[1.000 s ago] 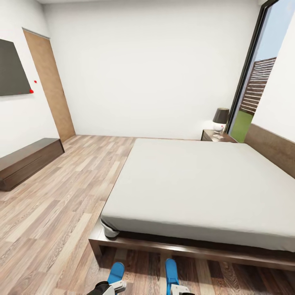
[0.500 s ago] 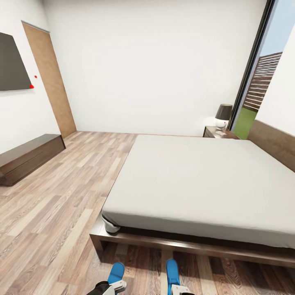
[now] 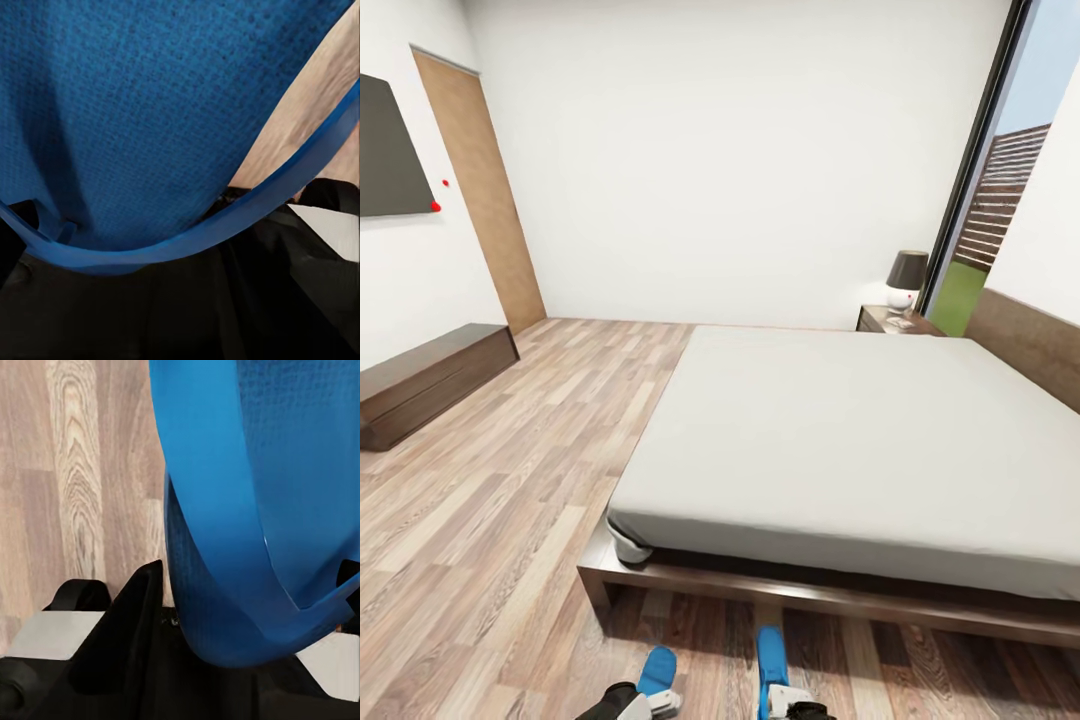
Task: In the bedroom, move the book from the bed onto either nightstand, and place the two sandals side by side next to the bed.
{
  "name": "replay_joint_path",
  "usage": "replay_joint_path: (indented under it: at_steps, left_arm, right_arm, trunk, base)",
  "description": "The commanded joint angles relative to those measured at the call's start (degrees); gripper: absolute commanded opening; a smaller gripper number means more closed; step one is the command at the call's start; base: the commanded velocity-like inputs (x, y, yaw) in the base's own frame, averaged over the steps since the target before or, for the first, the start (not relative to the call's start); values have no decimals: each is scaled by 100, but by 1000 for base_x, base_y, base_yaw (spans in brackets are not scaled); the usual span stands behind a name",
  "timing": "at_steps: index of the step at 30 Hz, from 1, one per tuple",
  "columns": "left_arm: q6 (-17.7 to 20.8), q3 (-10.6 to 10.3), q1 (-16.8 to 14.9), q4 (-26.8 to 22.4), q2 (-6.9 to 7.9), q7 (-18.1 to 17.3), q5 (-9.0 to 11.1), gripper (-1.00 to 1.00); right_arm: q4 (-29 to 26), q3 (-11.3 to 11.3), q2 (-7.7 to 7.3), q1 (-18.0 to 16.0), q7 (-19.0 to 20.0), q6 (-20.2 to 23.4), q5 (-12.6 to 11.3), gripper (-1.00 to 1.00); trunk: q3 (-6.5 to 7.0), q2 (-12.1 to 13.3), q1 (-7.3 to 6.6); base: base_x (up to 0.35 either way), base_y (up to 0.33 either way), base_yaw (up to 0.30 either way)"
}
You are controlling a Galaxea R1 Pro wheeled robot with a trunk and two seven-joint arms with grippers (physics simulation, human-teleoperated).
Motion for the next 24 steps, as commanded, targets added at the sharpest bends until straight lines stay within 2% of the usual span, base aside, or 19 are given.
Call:
replay_joint_path:
  at_steps: [1, 2, 3, 4, 6, 10, 20, 24]
  left_arm:
    - [106, -39, -43, -11, -17, 18, 32, -100]
    - [135, -37, -73, -11, -28, 18, 32, -100]
    - [214, -34, -260, -2, -53, 19, 34, -100]
    - [235, -33, -354, 9, -59, 19, 37, -100]
    - [257, -33, -445, 23, -65, 19, 39, -100]
    - [280, -32, -522, 37, -69, 19, 41, -100]
    - [289, -31, -557, 38, -71, 28, 46, -100]
    - [289, -25, -557, 47, -70, 28, 88, -100]
  right_arm:
    - [-14, 35, -2, -84, -32, 135, -148, -100]
    - [-16, 35, -1, -125, -33, 204, -209, -100]
    - [-20, 36, -1, -255, -36, 463, -498, -100]
    - [-21, 39, 0, -313, -37, 544, -629, -100]
    - [-21, 39, 0, -394, -41, 616, -755, -100]
    - [-22, 40, 4, -495, -46, 673, -852, -100]
    - [-18, 34, 8, -540, -47, 700, -898, -100]
    - [-9, 40, 14, -541, -47, 701, -1060, -100]
  trunk:
    - [-24, -45, 22]
    - [-42, -85, 44]
    - [-60, -125, 66]
    - [-78, -165, 88]
    - [-114, -245, 132]
    - [-186, -406, 220]
    - [-365, -807, 440]
    - [-437, -967, 528]
  base:
    - [0, 0, 0]
    - [0, 0, 0]
    - [0, 0, 0]
    - [0, 0, 0]
    - [0, 0, 0]
    - [0, 0, 0]
    - [0, 0, 0]
    - [0, 0, 0]
